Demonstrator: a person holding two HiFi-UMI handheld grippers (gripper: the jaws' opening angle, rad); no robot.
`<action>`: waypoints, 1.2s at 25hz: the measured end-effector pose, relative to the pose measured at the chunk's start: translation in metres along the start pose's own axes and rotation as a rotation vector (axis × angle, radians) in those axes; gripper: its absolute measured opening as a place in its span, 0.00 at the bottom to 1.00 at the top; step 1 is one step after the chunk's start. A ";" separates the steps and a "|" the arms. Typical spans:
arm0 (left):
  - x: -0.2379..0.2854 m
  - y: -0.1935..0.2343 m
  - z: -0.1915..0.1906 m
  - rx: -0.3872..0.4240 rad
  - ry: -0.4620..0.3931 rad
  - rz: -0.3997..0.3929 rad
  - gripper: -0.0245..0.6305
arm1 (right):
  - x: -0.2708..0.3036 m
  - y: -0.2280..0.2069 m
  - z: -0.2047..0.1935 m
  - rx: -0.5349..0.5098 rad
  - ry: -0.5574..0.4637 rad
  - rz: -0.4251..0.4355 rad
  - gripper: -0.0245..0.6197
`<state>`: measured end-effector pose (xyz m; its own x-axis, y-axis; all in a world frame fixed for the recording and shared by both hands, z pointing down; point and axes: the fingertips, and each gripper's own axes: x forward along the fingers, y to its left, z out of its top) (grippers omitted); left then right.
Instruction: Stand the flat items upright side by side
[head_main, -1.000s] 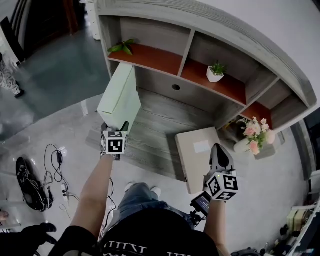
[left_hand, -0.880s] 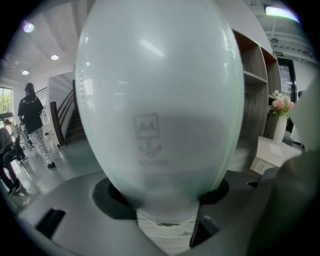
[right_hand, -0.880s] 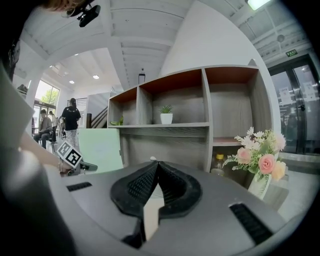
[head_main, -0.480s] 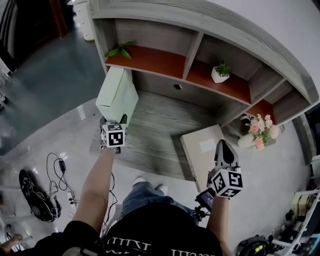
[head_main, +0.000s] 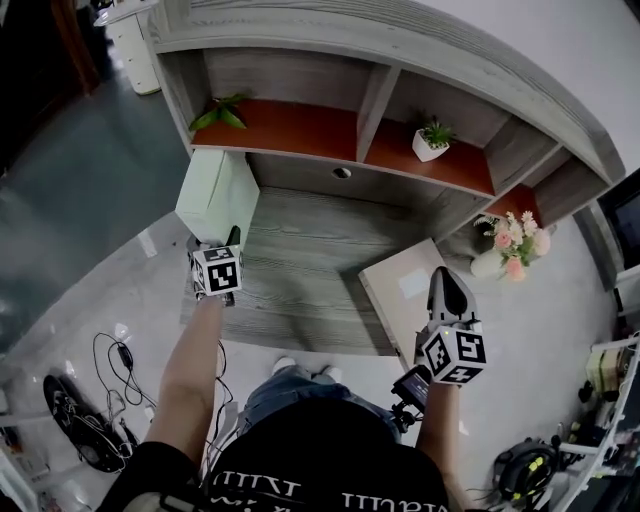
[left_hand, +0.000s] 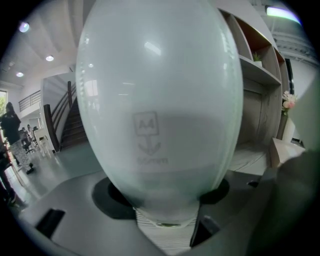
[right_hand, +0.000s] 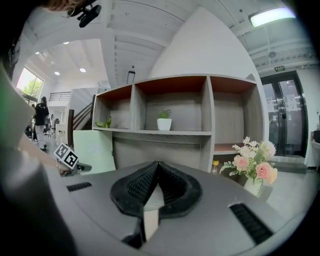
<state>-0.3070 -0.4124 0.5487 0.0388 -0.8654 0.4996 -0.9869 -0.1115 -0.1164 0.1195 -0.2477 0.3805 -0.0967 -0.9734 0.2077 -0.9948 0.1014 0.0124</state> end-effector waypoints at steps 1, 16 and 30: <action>0.000 0.000 0.000 0.001 -0.003 -0.003 0.52 | -0.001 0.001 0.000 0.001 0.001 -0.008 0.06; -0.014 -0.007 -0.006 -0.066 0.009 -0.087 0.81 | -0.023 0.014 -0.007 0.026 0.012 -0.085 0.06; -0.089 -0.043 0.006 -0.217 -0.113 -0.070 0.85 | -0.050 -0.041 0.005 0.077 -0.077 -0.023 0.06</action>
<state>-0.2676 -0.3330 0.5043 0.1138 -0.9098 0.3992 -0.9912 -0.0765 0.1083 0.1651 -0.2043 0.3648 -0.0729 -0.9885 0.1326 -0.9961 0.0655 -0.0591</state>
